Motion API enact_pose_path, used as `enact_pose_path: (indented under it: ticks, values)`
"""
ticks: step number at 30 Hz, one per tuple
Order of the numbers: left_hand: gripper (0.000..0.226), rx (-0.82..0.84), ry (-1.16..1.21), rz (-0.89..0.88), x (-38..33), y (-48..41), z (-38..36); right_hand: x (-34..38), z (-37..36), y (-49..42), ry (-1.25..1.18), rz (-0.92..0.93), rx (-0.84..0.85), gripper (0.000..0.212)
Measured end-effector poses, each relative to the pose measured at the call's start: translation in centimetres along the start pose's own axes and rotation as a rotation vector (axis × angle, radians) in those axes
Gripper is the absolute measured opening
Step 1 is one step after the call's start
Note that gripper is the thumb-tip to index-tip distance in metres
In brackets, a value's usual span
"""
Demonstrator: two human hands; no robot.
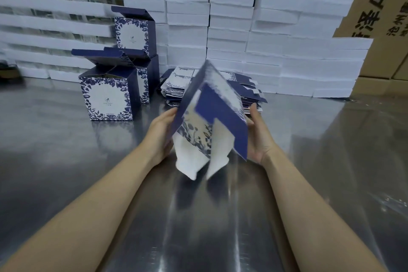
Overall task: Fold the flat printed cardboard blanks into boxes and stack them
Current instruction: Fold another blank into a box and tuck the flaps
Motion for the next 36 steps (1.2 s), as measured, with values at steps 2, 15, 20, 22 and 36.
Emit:
enact_pose_path:
  ticks: [2,15,20,22,36]
  values:
    - [0.038,0.040,-0.042,-0.056,-0.3,-0.2,-0.4,0.4,0.6,-0.2,-0.008,-0.003,-0.079,0.063]
    - [0.063,0.607,-0.227,0.115,2.0,2.5,-4.0,1.1,1.4,-0.2,-0.361,0.255,-0.146,0.027]
    - [0.081,0.667,0.142,0.187,1.8,4.2,-7.4,0.8,0.3,0.1,-0.306,0.204,-0.098,0.038]
    - [0.044,0.523,0.263,0.152,1.7,4.3,-8.3,1.1,0.0,0.1,-0.338,0.221,-0.074,0.049]
    - [0.034,-0.376,-0.610,-0.650,-3.0,0.5,0.0,1.5,0.7,-0.6,-0.263,0.252,0.013,0.108]
Point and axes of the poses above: each hand's wrist, its own y-axis away from the middle knuckle, its own z-axis out of the back of the hand, x = y × z, the point moved 4 cm from there along -y, towards the middle knuckle, and after that the axes turned 3 degrees about -z, right-handed, at the moved point
